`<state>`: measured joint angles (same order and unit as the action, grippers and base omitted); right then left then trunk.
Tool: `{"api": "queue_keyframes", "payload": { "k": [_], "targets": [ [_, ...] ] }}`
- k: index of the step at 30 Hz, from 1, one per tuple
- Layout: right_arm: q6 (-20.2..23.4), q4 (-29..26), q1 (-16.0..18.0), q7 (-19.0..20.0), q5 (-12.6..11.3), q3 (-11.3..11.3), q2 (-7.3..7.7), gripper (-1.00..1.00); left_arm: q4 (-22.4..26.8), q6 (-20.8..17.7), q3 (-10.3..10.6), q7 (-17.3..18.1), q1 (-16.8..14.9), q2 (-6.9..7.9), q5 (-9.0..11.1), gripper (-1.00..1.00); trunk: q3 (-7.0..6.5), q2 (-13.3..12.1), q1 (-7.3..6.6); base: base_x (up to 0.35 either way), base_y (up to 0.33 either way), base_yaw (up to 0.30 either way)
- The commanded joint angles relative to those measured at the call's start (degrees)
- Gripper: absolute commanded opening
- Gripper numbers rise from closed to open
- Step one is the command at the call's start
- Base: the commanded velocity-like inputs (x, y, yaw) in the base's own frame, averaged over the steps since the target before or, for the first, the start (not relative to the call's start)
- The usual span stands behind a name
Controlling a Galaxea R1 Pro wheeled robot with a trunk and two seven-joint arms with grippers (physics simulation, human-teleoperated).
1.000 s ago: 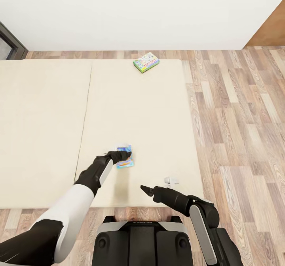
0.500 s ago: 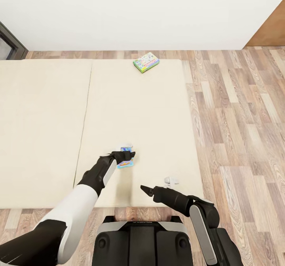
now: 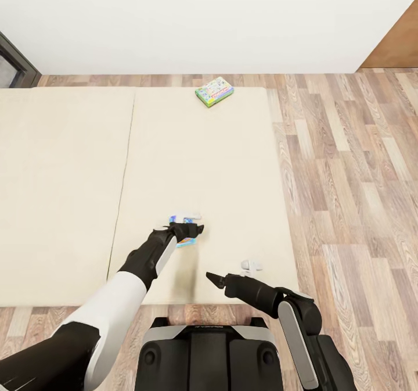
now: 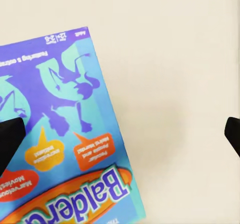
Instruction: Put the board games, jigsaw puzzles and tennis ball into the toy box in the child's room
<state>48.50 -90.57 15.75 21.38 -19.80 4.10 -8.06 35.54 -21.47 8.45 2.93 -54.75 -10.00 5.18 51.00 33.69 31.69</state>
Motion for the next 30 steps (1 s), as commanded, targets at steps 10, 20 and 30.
{"api": "queue_keyframes", "payload": {
  "k": [10, 20, 30],
  "targets": [
    [0.3, 0.0, 0.0, 0.0, 0.2, -0.1, -0.03, 1.0, 0.1, -0.4, 0.4, -6.4, 0.0, 0.13, 0.6, 1.0, 0.04, 0.1, 0.02, 0.0, 0.0, 0.0],
    [0.2, 0.0, 0.0, -0.4, 0.3, -0.1, -0.03, 1.0, 0.1, -0.5, 0.1, -10.2, 0.0, 0.75, 0.6, 1.0, 0.04, 0.1, 0.02, 0.0, 0.0, 0.0],
    [-0.1, 0.3, 0.1, -1.2, 0.4, 0.3, -1.43, 1.0, 0.4, -0.9, 0.0, -11.6, 0.9, 0.0, 1.2, 1.0, 0.04, 0.1, 0.02, 0.0, 0.0, 0.0]
  ]
}}
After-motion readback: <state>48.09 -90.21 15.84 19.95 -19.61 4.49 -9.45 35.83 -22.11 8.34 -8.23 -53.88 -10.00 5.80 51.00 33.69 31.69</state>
